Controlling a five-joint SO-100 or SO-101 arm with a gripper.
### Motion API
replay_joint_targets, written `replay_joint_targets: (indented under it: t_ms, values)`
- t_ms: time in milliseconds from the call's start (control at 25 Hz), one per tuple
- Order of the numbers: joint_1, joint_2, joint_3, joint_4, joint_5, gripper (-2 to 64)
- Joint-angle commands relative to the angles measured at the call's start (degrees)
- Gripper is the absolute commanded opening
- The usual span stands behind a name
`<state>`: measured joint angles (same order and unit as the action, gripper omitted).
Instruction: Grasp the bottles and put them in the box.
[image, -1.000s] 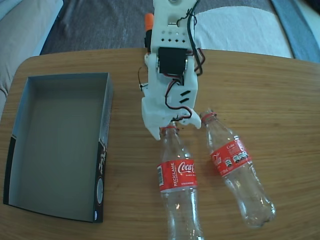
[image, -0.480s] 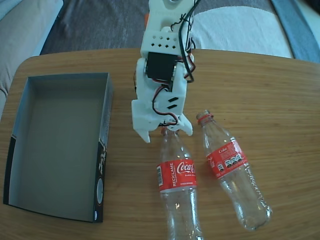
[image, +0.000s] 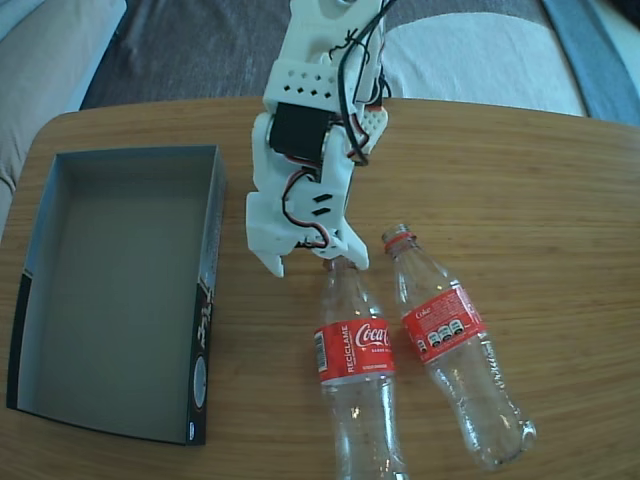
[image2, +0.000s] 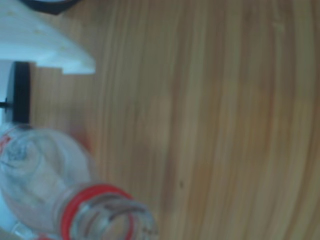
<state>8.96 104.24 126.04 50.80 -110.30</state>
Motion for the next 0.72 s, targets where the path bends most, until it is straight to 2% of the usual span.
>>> replay_joint_targets:
  t_ms: [0,320,560,680]
  values:
    - [-0.4,1.1,-1.0,-0.3,-0.3,48.9]
    - [-0.2,0.3,-1.1,-0.4,-2.2,48.9]
    - [0.1,0.2,1.9,-5.7,-2.3,48.9]
    - [-0.1,0.2,2.4,-6.4,-2.3,48.9]
